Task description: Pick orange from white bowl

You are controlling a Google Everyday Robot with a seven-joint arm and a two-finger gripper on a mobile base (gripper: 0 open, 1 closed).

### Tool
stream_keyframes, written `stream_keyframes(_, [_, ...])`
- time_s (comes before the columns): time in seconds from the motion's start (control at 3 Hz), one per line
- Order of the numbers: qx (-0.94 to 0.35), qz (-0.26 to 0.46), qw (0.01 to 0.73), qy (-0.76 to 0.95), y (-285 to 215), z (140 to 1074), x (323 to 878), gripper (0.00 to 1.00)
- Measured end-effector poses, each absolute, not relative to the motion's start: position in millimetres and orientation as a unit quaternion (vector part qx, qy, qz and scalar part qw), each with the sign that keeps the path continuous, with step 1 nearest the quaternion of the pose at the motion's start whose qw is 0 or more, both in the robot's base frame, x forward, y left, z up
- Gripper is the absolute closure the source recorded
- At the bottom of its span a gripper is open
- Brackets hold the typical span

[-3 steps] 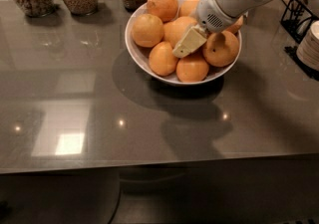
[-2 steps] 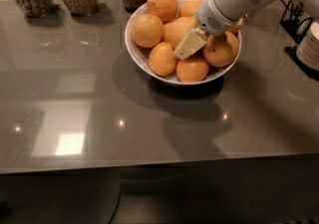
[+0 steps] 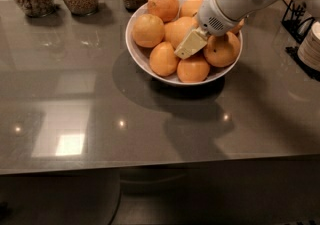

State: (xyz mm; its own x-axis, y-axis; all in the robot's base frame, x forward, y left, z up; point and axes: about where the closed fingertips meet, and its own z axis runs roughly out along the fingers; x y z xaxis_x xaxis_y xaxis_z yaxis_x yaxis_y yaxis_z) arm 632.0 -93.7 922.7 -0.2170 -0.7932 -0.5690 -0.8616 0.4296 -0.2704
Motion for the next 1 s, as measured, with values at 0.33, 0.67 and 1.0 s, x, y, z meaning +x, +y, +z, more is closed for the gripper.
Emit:
stream_keyframes(0.33, [-0.532,0.052,0.330,0.778,-94,923,631,0.98])
stream_keyframes(0.67, [-0.522,0.078,0.359,0.770,-97,932,628,1.00])
stream_keyframes(1.0, [-0.513,0.132,0.392,0.752,-104,949,618,1.00])
